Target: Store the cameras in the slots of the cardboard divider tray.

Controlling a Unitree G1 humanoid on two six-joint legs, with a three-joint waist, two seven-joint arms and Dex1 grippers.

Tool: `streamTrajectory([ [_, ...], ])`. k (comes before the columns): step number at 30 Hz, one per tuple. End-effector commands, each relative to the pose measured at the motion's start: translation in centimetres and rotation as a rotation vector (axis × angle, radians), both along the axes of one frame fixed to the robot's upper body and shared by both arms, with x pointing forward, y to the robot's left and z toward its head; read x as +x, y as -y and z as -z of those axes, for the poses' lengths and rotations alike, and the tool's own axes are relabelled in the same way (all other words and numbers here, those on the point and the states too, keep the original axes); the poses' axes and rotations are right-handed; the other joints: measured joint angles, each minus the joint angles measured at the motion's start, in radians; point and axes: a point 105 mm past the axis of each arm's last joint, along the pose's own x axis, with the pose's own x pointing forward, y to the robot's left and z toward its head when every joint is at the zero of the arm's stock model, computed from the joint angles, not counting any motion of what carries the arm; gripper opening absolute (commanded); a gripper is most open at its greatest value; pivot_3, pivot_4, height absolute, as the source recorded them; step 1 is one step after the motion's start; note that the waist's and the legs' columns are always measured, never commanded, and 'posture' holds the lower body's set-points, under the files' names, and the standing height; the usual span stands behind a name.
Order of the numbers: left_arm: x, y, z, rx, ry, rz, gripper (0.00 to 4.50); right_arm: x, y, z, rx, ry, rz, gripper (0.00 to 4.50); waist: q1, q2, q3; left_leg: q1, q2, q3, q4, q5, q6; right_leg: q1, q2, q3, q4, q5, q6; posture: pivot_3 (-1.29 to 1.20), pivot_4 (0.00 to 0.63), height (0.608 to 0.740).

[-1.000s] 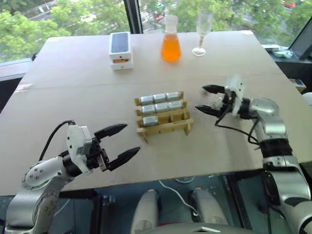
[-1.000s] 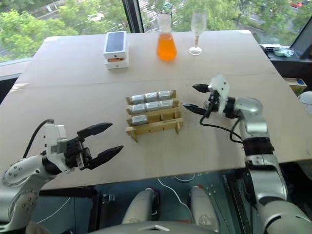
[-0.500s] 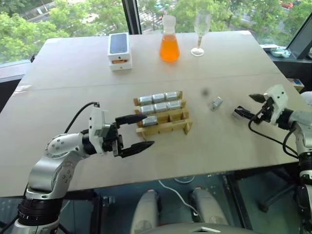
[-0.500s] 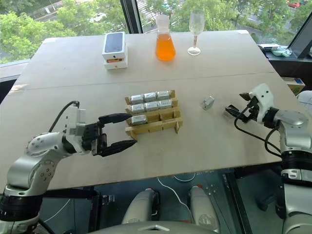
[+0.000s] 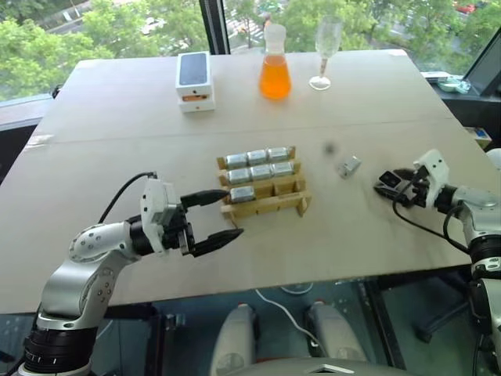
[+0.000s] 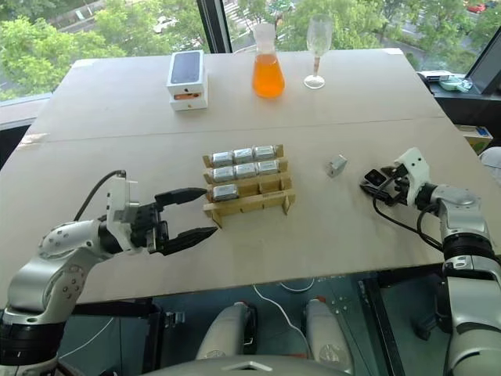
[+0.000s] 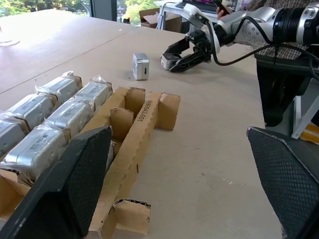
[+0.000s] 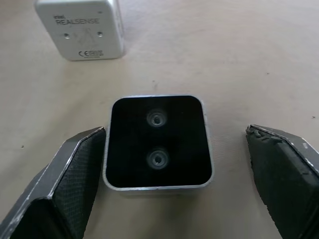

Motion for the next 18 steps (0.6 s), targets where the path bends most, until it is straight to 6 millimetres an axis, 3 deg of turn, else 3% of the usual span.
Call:
streamTrajectory([
  [1,-0.1,0.0,-0.9,0.004,0.046,0.001,4.50,0.0,0.3,-1.3,-0.012,0.081,-0.004,3.26,-0.001,0.000,0.000,0.000,0.000,0.000,0.000,0.000,0.000,0.000,0.000,0.000,0.000,0.000,0.000,0.00,0.150,0.740],
  [4,0.4,0.0,-0.6,0.032,0.037,-0.008,4.50,-0.1,0.3,-1.3,-0.058,0.122,-0.010,1.94,-0.001,0.000,0.000,0.000,0.000,0.000,0.000,0.000,0.000,0.000,0.000,0.000,0.000,0.000,0.000,0.00,0.150,0.740],
  [9,1.3,0.3,-0.6,0.054,0.009,-0.027,4.50,-0.3,-1.0,-3.2,-0.194,0.356,-0.060,1.95,0.000,0.000,0.000,0.000,0.000,0.000,0.000,0.000,0.000,0.000,0.000,0.000,0.000,0.000,0.000,0.00,0.150,0.740],
  [12,2.2,1.1,-2.1,0.001,0.001,-0.029,4.50,-1.3,-4.1,-6.0,-0.312,0.602,-0.204,1.95,-0.001,0.000,0.000,0.000,0.000,0.000,0.000,0.000,0.000,0.000,0.000,0.000,0.000,0.000,0.000,0.00,0.150,0.740],
  [15,3.5,2.6,-4.6,-0.162,-0.007,-0.034,4.50,-2.0,-7.8,-9.0,-0.367,0.814,-0.309,1.95,-0.002,0.001,0.000,0.000,0.000,-0.001,0.001,0.000,0.000,0.000,0.000,0.000,0.001,0.000,0.001,0.00,0.150,0.740],
  [18,4.3,4.0,-5.0,-0.155,-0.025,-0.007,4.50,-3.3,-12.2,-10.4,-0.435,0.967,-0.484,1.95,-0.003,0.000,0.000,0.000,0.000,-0.001,0.003,0.000,0.000,0.000,0.000,0.000,0.002,0.001,0.002,0.00,0.150,0.740],
])
